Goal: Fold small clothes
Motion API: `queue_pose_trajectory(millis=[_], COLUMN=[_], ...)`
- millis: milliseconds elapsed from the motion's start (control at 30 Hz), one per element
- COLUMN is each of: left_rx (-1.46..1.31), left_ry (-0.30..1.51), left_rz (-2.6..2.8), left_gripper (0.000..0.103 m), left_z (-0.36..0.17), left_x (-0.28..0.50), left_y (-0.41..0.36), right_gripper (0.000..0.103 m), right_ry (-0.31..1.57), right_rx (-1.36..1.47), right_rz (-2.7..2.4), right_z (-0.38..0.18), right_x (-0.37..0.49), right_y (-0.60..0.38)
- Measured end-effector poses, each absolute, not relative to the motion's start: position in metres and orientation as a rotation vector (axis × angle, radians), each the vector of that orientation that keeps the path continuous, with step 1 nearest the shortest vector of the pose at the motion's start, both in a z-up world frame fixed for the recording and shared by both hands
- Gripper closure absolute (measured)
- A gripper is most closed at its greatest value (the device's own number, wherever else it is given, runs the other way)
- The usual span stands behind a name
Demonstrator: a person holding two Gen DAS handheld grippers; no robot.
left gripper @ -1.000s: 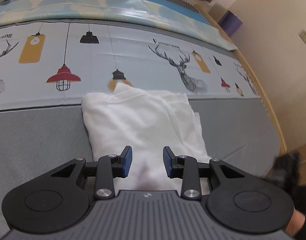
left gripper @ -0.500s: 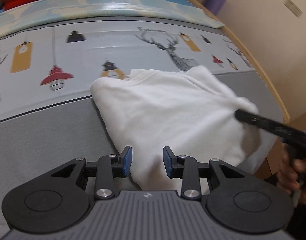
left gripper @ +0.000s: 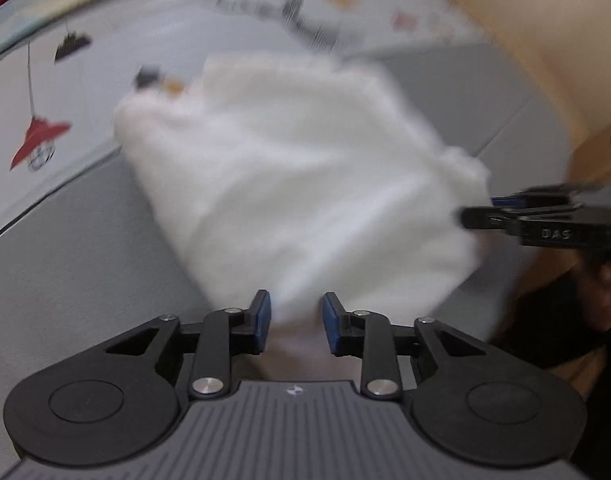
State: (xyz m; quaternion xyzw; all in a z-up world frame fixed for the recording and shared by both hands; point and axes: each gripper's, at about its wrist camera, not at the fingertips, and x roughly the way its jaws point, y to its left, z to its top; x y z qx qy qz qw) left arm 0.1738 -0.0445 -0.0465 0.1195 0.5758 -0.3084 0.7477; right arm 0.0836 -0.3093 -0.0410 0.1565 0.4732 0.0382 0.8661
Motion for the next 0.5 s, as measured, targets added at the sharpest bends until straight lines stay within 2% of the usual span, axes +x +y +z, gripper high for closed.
queue_pose_trajectory(millis=[67, 100, 167, 333, 500], left_rx=[0.265, 0.226, 0.167, -0.113, -0.326], left_ry=[1.286, 1.298, 1.298, 1.204, 1.182], left_rz=[-0.657, -0.646, -0.626, -0.497, -0.374], left_gripper=[0.072, 0.072, 0.072, 0.072, 0.07], left_z=[-0.05, -0.047, -0.039, -0.018, -0.027], left_x=[0.179, 0.184, 0.193, 0.228, 0.255], left_y=[-0.042, -0.039, -0.029, 0.009, 0.025], right_gripper=[0.065, 0.064, 0.064, 0.064, 0.063], right_ry=[1.176, 1.193, 1.165, 0.977, 0.83], right_rx=[0.29, 0.324, 0.413, 0.326, 0.429], right_rz=[0.007, -0.023, -0.034, -0.004, 0.051], right_z=[-0.074, -0.081, -0.073, -0.024, 0.001], right_x=[0.089, 0.087, 0.088, 0.098, 0.141], right_y=[-0.315, -0.323, -0.335, -0.343, -0.361])
